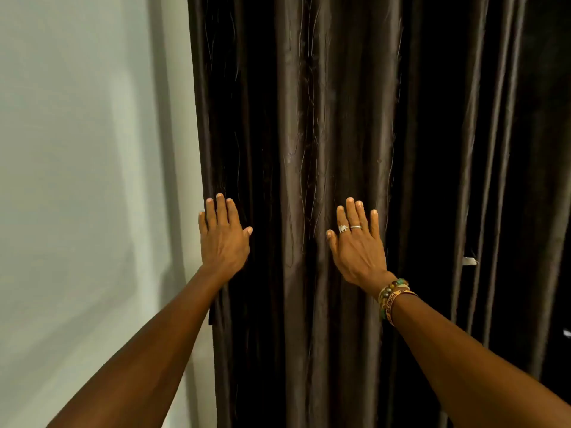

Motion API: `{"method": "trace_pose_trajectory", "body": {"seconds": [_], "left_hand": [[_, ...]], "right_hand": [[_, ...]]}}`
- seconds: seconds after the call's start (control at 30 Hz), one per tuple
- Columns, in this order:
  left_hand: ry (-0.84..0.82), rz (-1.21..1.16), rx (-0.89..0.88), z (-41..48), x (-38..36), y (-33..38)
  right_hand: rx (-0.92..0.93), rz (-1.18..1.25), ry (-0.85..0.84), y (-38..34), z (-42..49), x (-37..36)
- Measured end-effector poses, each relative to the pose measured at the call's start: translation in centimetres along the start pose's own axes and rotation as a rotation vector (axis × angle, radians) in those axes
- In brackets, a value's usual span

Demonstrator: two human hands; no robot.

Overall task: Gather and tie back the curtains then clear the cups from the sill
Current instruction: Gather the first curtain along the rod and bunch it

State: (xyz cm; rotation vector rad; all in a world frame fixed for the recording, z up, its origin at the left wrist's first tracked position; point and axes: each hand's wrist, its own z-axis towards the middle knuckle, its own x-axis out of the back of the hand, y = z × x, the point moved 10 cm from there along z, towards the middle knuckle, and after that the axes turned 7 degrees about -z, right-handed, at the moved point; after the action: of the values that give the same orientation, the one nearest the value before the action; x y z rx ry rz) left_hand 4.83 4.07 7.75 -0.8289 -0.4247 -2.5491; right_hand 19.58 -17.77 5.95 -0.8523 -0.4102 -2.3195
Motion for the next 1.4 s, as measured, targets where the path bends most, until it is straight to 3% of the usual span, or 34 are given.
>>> {"method": "trace_pose_trajectory", "body": {"seconds": [0.23, 0.4, 0.57, 0.63, 0.7, 0.8, 0.93, 1.03, 1.23, 1.4], "left_hand": [[0.069, -0.325, 0.148, 2.4, -0.1, -2.8], [0.157, -0.689, 0.383, 4.2, -0.7, -5.3], [0.128, -0.787, 0.295, 5.6, -1.4, -3.0], [0.107, -0.791, 0.223, 5.8, -1.5, -1.4], [0.086, -0.827, 0.174, 6.0, -1.8, -0.4], [0.043, -0.929, 0.076, 6.2, -2.3, 1.5], [-0.013, -0.991, -0.040, 6.6, -1.5, 4.4], [0.000, -0.967, -0.061, 6.7, -1.1, 4.6], [0.075, -0.955, -0.022, 6.0, -1.4, 2.9], [0.158, -0.923, -0.036, 5.2, 0.0, 2.0]], "right_hand": [[-0.116, 0.101, 0.035, 0.3, 3.1, 0.3], [-0.433, 0.202, 0.254, 3.4, 4.7, 3.2], [-0.610, 0.548, 0.298, 4.7, 6.2, 3.3], [-0.600, 0.455, 0.387, 4.0, 6.4, 4.6], [-0.468, 0.348, 0.464, 2.1, 7.1, 6.1], [-0.328, 0.394, 0.390, -0.2, 9.1, 5.5], [-0.438, 0.618, 0.387, -0.3, 10.2, 4.7], [-0.462, 0.433, 0.387, -0.6, 10.3, 5.1], [-0.378, 0.105, 0.222, -2.0, 12.4, 4.1], [-0.427, 0.084, 0.146, -2.3, 13.4, 3.4]]}}
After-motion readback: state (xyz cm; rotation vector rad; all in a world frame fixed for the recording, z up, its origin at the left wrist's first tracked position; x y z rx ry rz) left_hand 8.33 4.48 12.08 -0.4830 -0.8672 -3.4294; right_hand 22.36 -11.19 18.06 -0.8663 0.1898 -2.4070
